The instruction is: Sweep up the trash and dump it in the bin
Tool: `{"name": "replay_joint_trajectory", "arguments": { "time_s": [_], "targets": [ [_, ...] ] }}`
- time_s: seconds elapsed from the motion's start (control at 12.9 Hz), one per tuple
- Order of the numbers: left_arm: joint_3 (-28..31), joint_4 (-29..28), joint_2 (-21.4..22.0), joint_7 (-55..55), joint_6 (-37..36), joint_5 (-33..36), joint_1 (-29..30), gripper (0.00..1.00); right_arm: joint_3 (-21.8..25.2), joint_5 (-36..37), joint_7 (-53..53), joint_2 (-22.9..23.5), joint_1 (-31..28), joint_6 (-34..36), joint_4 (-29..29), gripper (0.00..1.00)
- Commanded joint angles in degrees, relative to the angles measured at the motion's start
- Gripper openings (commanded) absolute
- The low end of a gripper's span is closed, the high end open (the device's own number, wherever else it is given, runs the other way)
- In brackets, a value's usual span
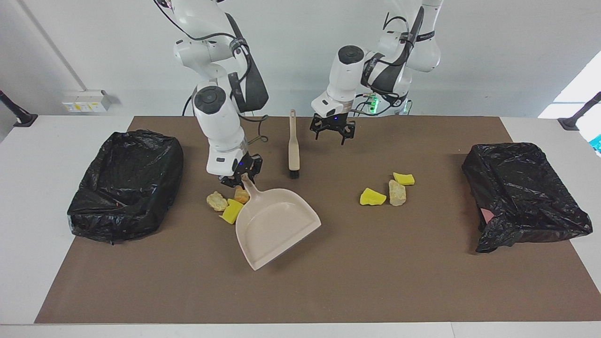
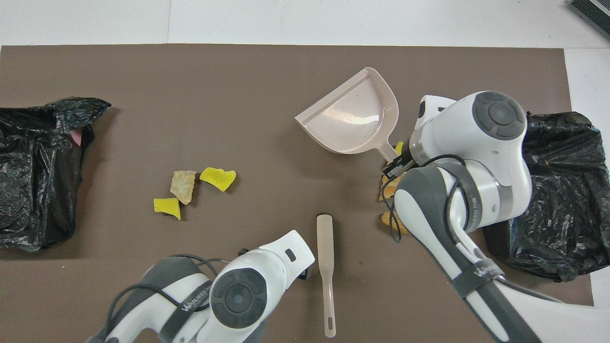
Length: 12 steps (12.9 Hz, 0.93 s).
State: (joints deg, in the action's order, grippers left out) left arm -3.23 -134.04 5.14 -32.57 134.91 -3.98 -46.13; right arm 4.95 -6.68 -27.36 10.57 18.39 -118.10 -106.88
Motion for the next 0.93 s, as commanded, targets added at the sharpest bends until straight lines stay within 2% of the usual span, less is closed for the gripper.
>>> {"name": "replay_joint_trajectory", "arguments": {
  "time_s": [0.0,0.08,0.23,0.31,0.47,0.54,0.62,0.7,0.78,0.85],
  "targets": [
    [1.2,-0.1,-2.2,-9.6,4.4,-0.5,-8.0,1.0,-0.5,-0.3,-14.5,-0.6,-3.9,2.5,1.1,0.0],
    [1.2,0.7,-3.3,-12.9,5.0,-0.4,-10.5,1.0,-0.4,0.4,-18.9,-0.5,-4.4,2.7,1.1,0.0],
    [1.1,2.5,-6.4,-15.5,5.0,0.2,-13.8,1.0,-0.5,6.6,-25.3,-0.5,-4.6,2.8,1.2,0.0],
    [1.2,4.0,-8.1,-16.3,4.9,0.3,-14.2,1.0,-0.6,7.7,-26.8,-0.3,-4.6,3.0,0.9,0.0],
    [1.3,5.3,-8.8,-16.6,4.3,0.5,-14.2,1.0,-0.5,7.9,-27.3,-0.3,-4.6,3.0,0.5,0.0],
    [1.3,5.3,-8.8,-17.0,4.0,0.5,-14.1,0.82,-0.5,7.9,-27.2,-0.3,-4.6,2.9,0.5,0.0],
    [1.2,5.3,-8.8,-17.7,3.5,0.6,-14.1,0.58,-0.5,7.9,-27.2,-0.3,-4.6,2.9,0.5,0.0],
    [1.2,5.2,-8.8,-19.4,3.5,0.6,-13.9,0.53,-0.5,7.9,-27.1,-0.3,-4.5,2.9,0.4,0.0],
    [1.1,4.8,-8.6,-22.1,3.4,0.6,-14.0,0.44,-0.5,7.9,-27.1,-0.3,-4.5,2.9,0.4,0.0],
    [1.2,4.6,-8.5,-22.8,2.2,0.6,-14.0,0.24,-0.5,7.9,-27.0,-0.4,-4.5,2.9,0.3,0.0]
  ]
}}
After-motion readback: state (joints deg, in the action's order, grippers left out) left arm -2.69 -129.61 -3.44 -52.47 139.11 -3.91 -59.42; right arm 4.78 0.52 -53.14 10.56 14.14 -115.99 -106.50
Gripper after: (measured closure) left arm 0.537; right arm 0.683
